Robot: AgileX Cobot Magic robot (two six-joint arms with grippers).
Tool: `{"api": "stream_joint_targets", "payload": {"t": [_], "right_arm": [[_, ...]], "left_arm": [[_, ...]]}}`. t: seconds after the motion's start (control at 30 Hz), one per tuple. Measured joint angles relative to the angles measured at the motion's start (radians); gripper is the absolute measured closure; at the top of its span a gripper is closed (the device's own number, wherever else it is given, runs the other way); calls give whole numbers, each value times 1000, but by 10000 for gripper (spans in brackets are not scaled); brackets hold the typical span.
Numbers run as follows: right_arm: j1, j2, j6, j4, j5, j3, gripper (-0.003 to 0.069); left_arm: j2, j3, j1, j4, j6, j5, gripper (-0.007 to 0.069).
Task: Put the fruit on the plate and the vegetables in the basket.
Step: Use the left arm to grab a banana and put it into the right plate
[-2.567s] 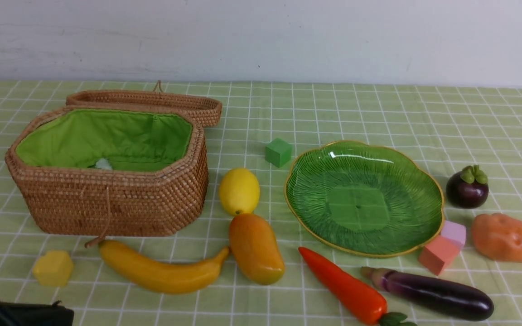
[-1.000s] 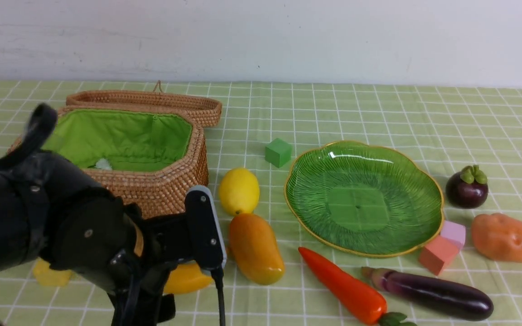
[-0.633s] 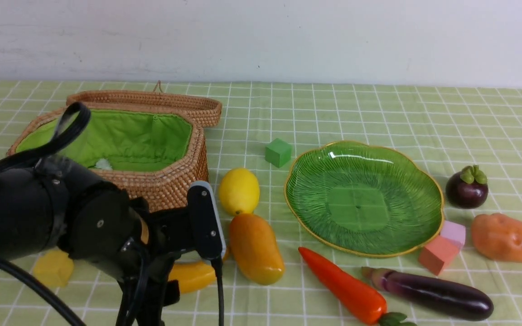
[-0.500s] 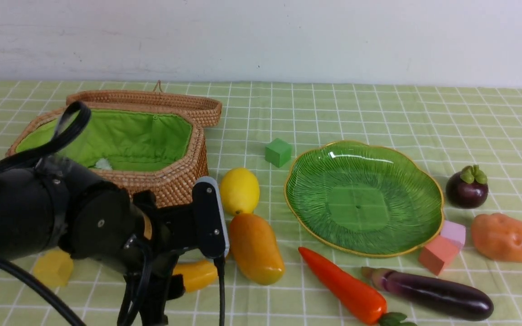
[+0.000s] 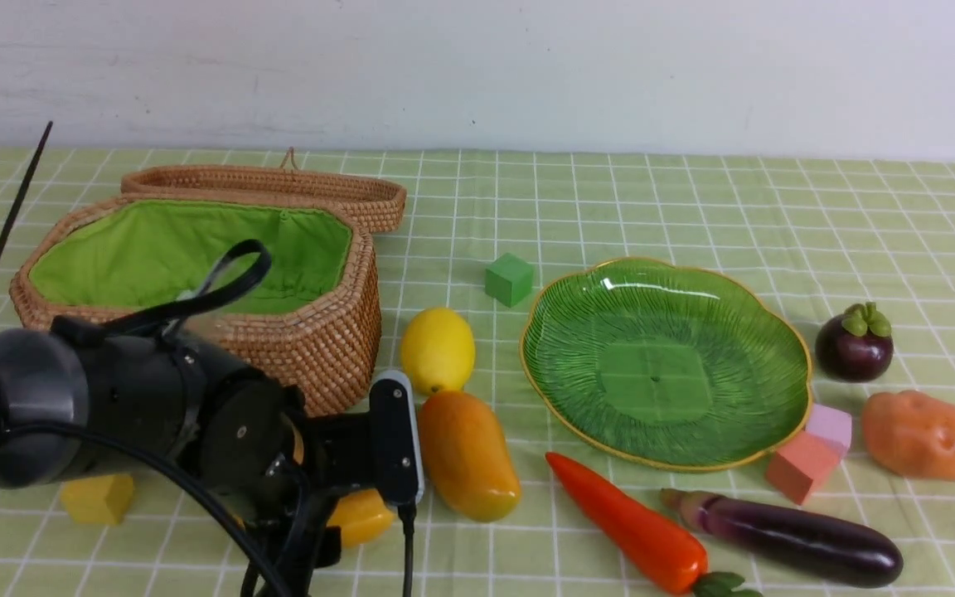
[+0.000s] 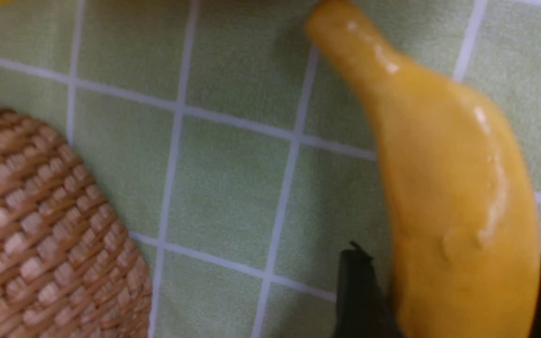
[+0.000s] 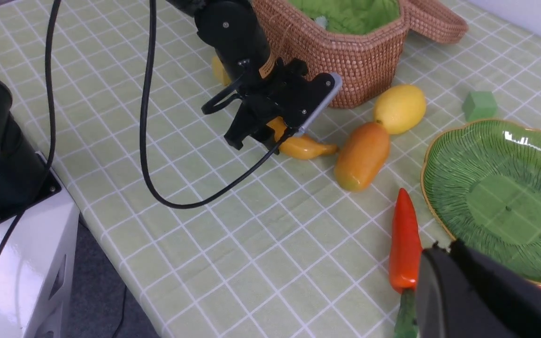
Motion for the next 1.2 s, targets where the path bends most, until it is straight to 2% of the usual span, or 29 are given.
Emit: {"api": "stream_joint_targets", "payload": {"t": [0.1,0.23,0.4,0.6,0.77,0.9,1.07,1.2], "right_arm": [[0,0,0,1,0,0,636],[0,0,0,5,0,0,636],[0,0,0,5,0,0,636],[0,0,0,5,0,0,636],[0,0,0,5,0,0,636],[0,0,8,4,-18,0,636],[0,0,68,-46,-174,0,636],[0,0,165,-135,-272,0,636]], "left_arm": [[2,0,0,2,0,11,300],[-3,-5,0,5,0,67,300],[-51,-6,0,-9,0,231,300],[-211,-6,0,-151,-5,335,300],[-365,-6,0,-288,-21,355,300],[-459,-17,0,-337,-53,367,300],[-478,-141,0,-386,-90,380,300],[-410,-279,-28,-464,-55,375,300]]}}
